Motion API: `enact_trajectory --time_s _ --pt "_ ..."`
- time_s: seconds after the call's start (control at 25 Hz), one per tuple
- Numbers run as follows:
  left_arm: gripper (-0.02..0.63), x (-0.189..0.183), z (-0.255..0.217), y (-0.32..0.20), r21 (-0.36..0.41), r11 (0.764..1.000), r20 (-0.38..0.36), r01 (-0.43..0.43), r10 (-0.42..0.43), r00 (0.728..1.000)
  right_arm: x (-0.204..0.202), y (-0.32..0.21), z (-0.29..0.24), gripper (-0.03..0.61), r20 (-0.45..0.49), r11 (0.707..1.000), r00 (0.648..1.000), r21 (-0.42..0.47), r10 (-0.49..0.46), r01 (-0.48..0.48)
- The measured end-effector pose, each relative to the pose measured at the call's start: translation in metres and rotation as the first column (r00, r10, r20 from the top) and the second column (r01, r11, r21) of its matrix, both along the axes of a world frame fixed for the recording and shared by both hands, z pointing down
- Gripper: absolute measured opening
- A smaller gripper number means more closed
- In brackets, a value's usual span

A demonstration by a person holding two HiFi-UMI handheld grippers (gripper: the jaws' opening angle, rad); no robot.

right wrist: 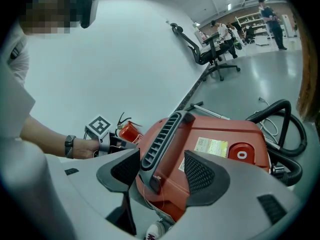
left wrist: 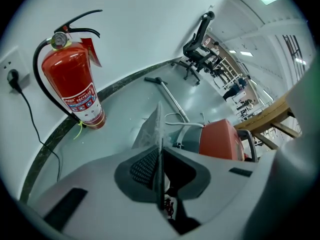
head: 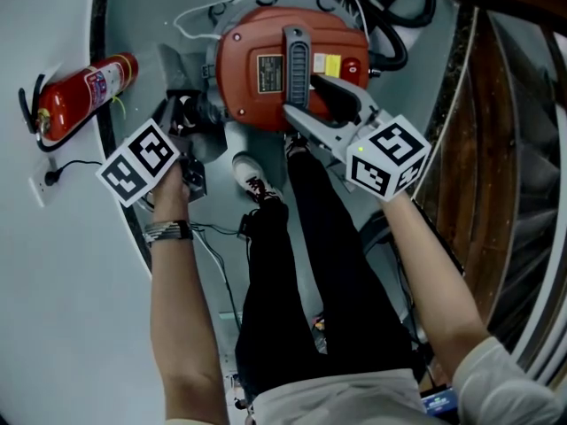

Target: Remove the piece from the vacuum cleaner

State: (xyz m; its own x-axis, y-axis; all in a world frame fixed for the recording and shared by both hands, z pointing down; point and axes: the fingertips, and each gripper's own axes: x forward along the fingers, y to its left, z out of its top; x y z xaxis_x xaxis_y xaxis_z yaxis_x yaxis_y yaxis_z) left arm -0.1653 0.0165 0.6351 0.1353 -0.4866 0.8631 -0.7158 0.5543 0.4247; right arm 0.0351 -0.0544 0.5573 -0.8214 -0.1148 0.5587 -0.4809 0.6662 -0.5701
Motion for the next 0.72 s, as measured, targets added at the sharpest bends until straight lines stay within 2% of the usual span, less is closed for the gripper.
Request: enact_trajectory --time_s 0.6,0.72 --pt "0.029 -0.0034 0.0007 0.0012 0.008 0.993 -0.052 0.120 -0.119 0.992 0.0001 0.0002 0.0000 0.273 0.001 1.000 1.000 0.002 0.001 -0.001" --pt "0.031 -0.0020 0.0000 0.0001 0.007 0.998 -0.031 0.066 -0.065 0.997 -0.0001 0.0002 -0.0001 0.273 0.002 1.000 1.000 0.001 0.000 0.000"
